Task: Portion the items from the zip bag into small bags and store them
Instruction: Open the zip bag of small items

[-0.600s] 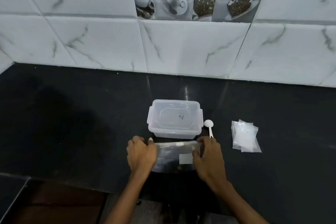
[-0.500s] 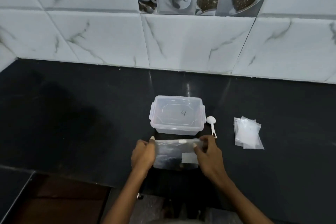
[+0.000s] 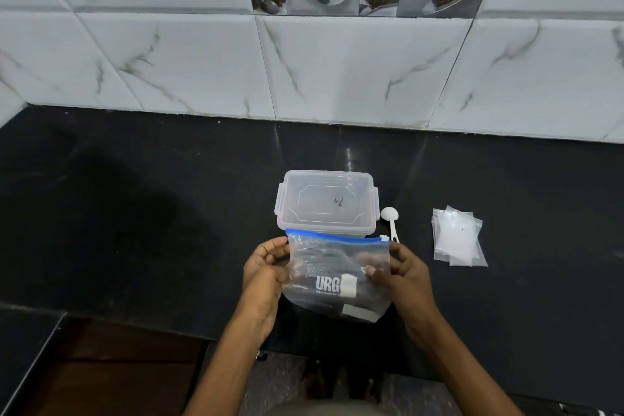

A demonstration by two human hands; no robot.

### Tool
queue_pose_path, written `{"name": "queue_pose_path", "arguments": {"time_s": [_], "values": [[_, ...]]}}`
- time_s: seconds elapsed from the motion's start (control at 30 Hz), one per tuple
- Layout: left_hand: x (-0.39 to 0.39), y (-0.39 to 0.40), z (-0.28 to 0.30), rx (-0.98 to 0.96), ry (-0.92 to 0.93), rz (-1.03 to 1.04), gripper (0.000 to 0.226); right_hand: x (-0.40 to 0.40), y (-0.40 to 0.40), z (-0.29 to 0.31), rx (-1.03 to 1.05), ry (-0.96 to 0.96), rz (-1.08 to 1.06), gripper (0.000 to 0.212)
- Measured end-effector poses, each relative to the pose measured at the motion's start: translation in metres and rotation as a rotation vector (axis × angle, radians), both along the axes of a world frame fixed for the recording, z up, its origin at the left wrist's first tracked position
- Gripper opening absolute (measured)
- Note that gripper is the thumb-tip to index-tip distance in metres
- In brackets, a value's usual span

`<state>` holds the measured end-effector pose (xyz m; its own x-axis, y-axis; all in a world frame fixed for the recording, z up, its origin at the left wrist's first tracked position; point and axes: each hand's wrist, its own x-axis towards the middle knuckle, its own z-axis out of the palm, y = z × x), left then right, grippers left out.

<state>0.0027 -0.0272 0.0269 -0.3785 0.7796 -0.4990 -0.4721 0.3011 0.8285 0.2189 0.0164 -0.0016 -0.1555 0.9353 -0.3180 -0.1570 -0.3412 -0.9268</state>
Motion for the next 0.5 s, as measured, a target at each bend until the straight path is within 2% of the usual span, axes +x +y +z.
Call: {"name": "queue_pose_path", "arguments": {"time_s": [0.1, 0.23, 0.3, 0.4, 0.5], "values": [[0.003, -0.001, 0.006, 0.084, 0.009, -0.088, 0.047, 0.007, 0.002, 0.011, 0.119, -0.005, -0.026, 0.035], [0.015, 0.003, 0.016, 0.104, 0.274, -0.031, 0.015, 0.013, 0.008, 0.026, 0.272, -0.077, -0.046, 0.021], [0.02, 0.008, 0.018, 0.073, 0.364, 0.026, 0.021, 0.014, 0.01, 0.032, 0.336, -0.108, -0.024, 0.02], [0.029, 0.012, 0.024, 0.058, 0.548, 0.072, 0.049, 0.015, 0.01, 0.039, 0.407, -0.179, 0.017, 0.02], [0.041, 0.008, 0.035, 0.153, 0.968, 0.103, 0.066, 0.016, 0.011, 0.04, 0.481, -0.266, 0.02, 0.025]]}}
